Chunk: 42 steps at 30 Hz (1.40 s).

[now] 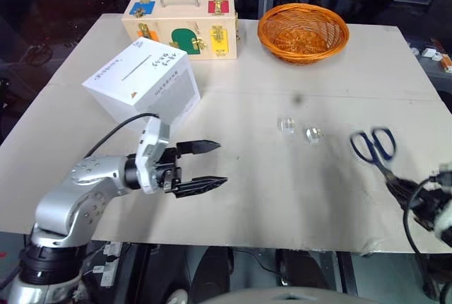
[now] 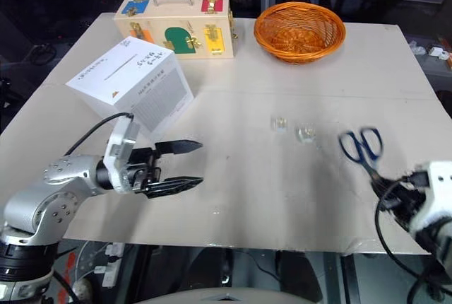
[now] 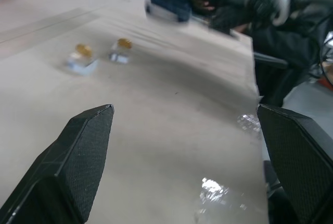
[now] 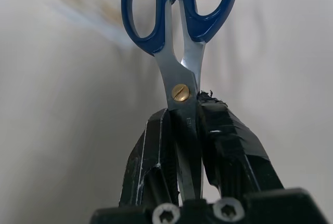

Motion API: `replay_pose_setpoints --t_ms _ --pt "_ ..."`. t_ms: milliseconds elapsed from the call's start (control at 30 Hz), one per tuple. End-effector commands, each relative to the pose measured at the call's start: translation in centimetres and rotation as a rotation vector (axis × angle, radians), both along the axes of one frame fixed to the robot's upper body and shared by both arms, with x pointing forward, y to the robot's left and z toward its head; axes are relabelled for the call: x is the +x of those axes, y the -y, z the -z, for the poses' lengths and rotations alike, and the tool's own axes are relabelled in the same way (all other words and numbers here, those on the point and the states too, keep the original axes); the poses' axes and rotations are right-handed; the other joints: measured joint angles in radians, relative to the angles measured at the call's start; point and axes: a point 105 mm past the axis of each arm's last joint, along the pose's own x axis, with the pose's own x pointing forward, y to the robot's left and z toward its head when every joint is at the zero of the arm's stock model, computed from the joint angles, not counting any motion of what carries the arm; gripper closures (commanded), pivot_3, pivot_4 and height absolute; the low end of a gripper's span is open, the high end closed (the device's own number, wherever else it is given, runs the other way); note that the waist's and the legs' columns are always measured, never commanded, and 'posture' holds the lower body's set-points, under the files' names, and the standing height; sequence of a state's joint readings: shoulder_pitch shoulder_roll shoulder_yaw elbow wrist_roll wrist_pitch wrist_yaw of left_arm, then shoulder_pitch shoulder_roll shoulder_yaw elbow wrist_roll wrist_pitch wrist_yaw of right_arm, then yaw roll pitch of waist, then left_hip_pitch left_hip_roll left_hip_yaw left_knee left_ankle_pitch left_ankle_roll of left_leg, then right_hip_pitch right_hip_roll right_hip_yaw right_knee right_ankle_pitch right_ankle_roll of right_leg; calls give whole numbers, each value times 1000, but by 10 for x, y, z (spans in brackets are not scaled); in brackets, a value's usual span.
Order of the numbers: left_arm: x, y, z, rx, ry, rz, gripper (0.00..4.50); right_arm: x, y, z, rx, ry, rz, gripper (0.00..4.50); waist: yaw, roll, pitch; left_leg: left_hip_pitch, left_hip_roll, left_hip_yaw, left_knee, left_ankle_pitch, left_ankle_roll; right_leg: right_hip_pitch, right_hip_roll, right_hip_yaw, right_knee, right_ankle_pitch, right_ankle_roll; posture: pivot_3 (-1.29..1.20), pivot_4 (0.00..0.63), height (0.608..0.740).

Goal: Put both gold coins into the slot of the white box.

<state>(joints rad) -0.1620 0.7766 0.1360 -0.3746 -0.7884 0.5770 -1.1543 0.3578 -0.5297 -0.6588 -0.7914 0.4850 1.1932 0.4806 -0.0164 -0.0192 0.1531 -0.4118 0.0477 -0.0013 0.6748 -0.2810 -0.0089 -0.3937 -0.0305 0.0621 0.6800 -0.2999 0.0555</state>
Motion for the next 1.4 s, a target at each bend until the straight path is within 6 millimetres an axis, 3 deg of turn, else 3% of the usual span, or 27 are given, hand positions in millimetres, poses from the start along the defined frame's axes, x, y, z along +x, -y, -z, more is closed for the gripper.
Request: replay_pose_setpoints --t_ms 33,67,133,233,333,433,533,633,700,833,900,967,1400 --pt "1 6 -5 0 28 44 0 7 11 23 -1 -37 4 4242 -8 2 -1 1 0 1 0 0 0 0 0 1 1 0 0 0 150 726" --pt "1 7 -5 3 29 52 0 8 14 29 0 -51 4 3742 -18 1 -1 3 0 1 0 0 0 1 0 2 1 0 0 0 150 726" --pt "3 8 -5 4 32 58 0 10 19 34 -26 -56 12 3742 -27 -2 -1 12 1 1 -1 0 0 12 1 2 -1 0 0 0 150 726" --pt "5 7 -6 -1 31 59 0 10 26 21 -109 -2 28 3742 -25 -6 -3 19 1 1 -2 0 0 17 1 2 -2 0 0 0 150 726" --pt "5 7 -7 -2 29 63 0 8 23 -10 -158 110 0 2471 -13 -1 -1 17 0 1 -2 0 0 17 0 2 -2 0 1 0 150 726" --pt "4 8 -6 -1 26 62 0 7 3 -40 -135 215 -71 2471 -10 1 1 15 0 0 -2 0 0 15 0 2 -2 -1 1 0 150 726" --pt "5 8 -6 0 27 62 0 11 -8 -53 -169 256 -112 2471 -13 1 1 15 0 -1 -3 0 0 15 1 1 -2 -1 0 0 150 726" --pt "6 8 -6 0 30 58 0 24 -35 -64 -105 308 -205 2471 -14 1 1 15 0 -1 -3 0 0 15 0 2 -2 -1 1 0 150 726" --pt "6 9 -7 0 33 57 0 41 -50 -63 -44 322 -213 2471 -20 1 1 16 0 -1 -3 0 0 15 0 2 -2 0 1 0 150 726" --pt "8 7 -13 -11 50 17 0 80 -86 -40 -53 240 -266 2471 -24 1 1 15 0 -2 -3 0 0 14 1 1 -2 -1 0 0 150 726" --pt "7 7 -16 -8 54 5 0 93 -102 -41 -60 248 -286 2973 -22 2 2 14 0 -2 -3 0 0 13 0 1 -2 -1 0 0 150 726" --pt "5 6 -16 -1 57 -7 0 104 -114 -44 -88 259 -310 2997 -20 3 3 13 0 -4 -3 0 0 12 0 2 -2 -1 0 0 150 726" --pt "-6 2 -12 -5 39 -71 0 131 -126 -46 -123 250 -301 2997 -22 3 3 13 -1 -5 -4 0 0 12 -1 2 -2 -1 1 0 150 726"
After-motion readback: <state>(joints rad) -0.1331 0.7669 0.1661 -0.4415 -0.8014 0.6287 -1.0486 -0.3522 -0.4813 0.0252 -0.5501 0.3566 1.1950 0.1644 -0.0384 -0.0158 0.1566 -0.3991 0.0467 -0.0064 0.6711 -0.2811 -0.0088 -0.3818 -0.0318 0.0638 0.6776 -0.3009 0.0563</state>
